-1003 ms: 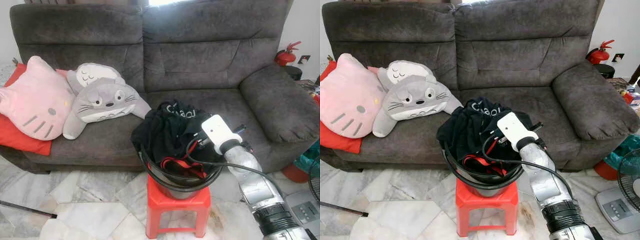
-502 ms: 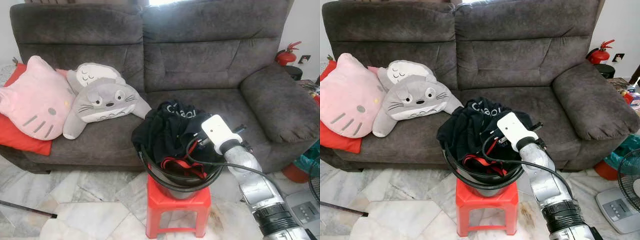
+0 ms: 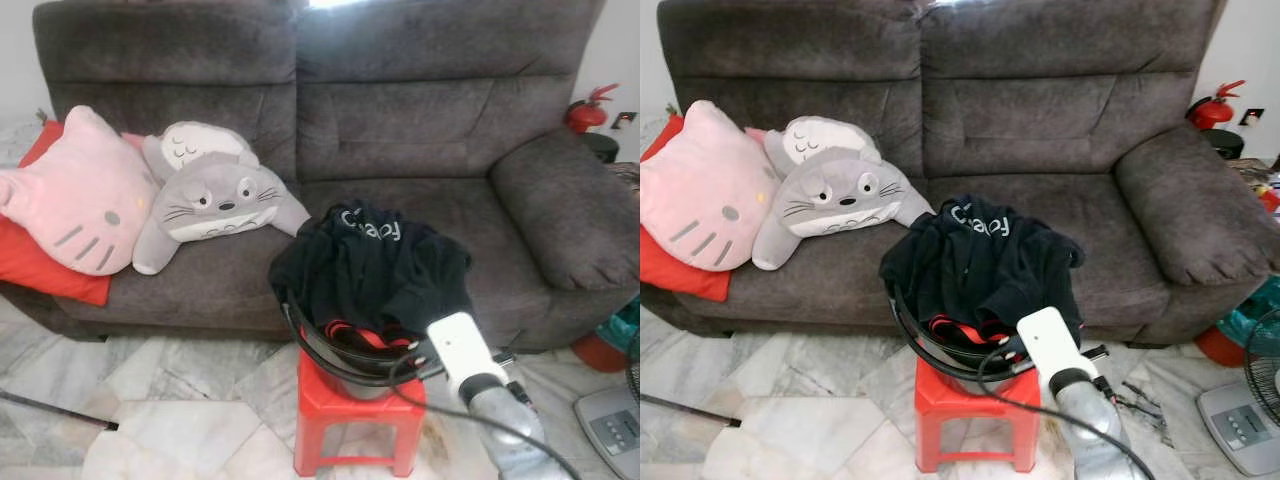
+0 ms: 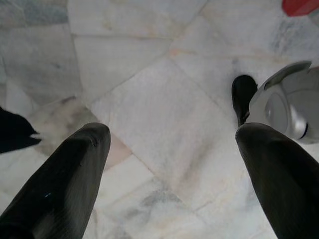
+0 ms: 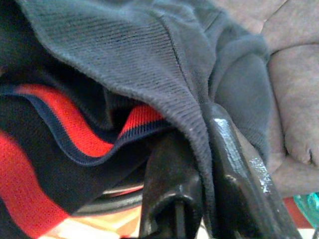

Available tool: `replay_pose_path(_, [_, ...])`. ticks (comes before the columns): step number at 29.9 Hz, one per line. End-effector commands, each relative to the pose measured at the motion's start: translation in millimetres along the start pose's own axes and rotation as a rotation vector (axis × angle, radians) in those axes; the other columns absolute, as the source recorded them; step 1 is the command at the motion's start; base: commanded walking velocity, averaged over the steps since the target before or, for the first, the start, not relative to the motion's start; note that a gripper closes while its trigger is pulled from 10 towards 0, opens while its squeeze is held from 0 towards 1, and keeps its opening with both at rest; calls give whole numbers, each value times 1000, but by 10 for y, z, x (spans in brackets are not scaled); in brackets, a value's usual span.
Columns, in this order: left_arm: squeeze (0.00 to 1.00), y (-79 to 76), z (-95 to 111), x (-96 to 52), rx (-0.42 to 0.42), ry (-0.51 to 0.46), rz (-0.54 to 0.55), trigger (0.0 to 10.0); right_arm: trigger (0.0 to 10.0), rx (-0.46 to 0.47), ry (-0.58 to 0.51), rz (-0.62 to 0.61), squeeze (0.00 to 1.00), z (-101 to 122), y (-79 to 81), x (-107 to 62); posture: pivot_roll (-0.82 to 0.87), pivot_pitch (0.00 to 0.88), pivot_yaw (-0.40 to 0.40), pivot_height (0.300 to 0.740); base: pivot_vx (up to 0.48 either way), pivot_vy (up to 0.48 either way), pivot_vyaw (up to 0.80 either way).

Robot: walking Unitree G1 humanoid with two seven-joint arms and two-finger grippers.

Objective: Hang hanger

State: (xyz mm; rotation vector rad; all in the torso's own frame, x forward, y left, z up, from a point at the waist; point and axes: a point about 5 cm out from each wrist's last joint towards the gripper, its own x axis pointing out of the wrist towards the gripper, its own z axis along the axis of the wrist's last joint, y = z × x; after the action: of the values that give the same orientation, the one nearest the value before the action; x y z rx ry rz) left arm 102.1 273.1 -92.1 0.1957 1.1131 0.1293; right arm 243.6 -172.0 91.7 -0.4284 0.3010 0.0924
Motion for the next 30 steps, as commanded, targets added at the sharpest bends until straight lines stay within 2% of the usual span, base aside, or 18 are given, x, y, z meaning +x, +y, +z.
replay_pose_path(1, [0,24,-67,-16,11,23,4,10000,0,12,13,-4,0,15,-11,-32,-98,0,50,716,0,0,0])
replay_pose_path(3, [0,24,-61,-15,12,21,3,10000,0,14,35,-30,0,9,-46,-40,-97,0,51,716,0,0,0])
replay_pose_path(5, [0,24,-59,-14,12,20,3,10000,4549,18,35,-50,0,23,-70,-35,-97,0,51,716,0,0,0])
replay_pose_path(6, [0,24,-58,-14,12,20,3,10000,10000,23,29,-60,0,38,-83,-22,-99,0,52,716,0,0,0])
replay_pose_path(9, [0,22,-55,-13,13,20,1,10000,10000,53,27,-92,0,66,-117,10,-97,0,51,716,0,0,0])
replay_pose_path(17, [0,18,-53,-12,13,20,-1,10000,10000,139,83,-106,0,-37,-114,37,-96,0,52,716,0,0,0])
replay_pose_path(18, [0,17,-54,-12,12,21,-1,10000,10000,149,79,-100,1000,-30,-109,43,-96,0,51,716,0,0,0])
replay_pose_path(25, [0,13,-58,-12,10,23,-3,10000,10000,107,109,-77,1000,-37,-96,49,-95,0,49,716,0,0,0])
replay_pose_path(30, [0,10,-60,-12,12,24,-5,10000,10000,-47,105,-41,1000,-33,-83,-7,-102,0,51,716,0,0,0])
